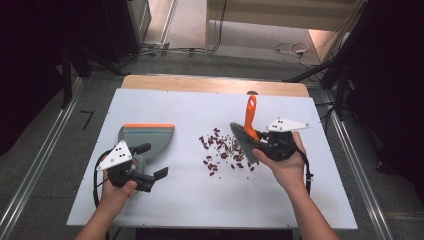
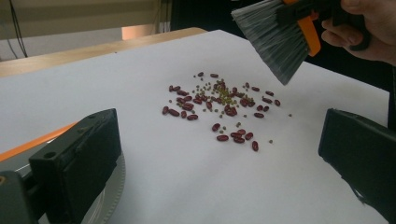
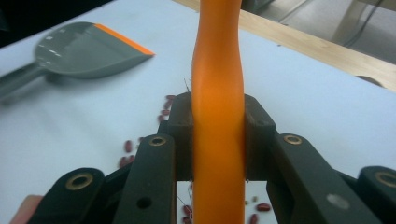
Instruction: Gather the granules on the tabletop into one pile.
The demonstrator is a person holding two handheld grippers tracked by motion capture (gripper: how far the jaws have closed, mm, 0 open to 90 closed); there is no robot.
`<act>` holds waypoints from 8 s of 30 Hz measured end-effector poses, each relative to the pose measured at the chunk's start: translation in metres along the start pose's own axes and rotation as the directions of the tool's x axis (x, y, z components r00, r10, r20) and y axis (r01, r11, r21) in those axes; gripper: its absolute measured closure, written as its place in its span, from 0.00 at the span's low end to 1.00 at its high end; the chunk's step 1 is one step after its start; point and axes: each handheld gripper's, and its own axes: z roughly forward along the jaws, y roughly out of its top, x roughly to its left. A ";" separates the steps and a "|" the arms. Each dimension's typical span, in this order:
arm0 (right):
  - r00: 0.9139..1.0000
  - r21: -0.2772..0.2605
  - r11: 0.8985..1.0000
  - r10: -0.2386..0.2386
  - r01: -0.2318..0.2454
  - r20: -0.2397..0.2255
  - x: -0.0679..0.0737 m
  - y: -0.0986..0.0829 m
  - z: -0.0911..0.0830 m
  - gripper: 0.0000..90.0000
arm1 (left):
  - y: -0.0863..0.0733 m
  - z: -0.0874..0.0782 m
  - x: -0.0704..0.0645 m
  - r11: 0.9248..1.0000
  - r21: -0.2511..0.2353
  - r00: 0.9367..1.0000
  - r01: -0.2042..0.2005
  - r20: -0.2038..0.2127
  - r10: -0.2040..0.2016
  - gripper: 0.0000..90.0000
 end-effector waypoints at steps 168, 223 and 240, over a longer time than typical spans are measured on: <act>0.538 0.383 0.424 -0.799 0.821 -0.269 0.086 0.011 0.121 0.75 | -0.009 0.007 0.004 0.999 0.030 1.000 0.014 -0.020 -0.014 0.02; 0.949 0.584 0.811 0.202 -0.024 -0.241 0.003 0.023 0.144 0.75 | -0.008 0.004 0.007 1.000 0.022 0.999 0.022 -0.032 -0.022 0.02; 0.942 0.556 0.810 0.308 -0.186 -0.134 -0.035 0.007 0.126 0.74 | -0.008 0.005 0.006 0.999 0.024 0.999 0.021 -0.030 -0.021 0.02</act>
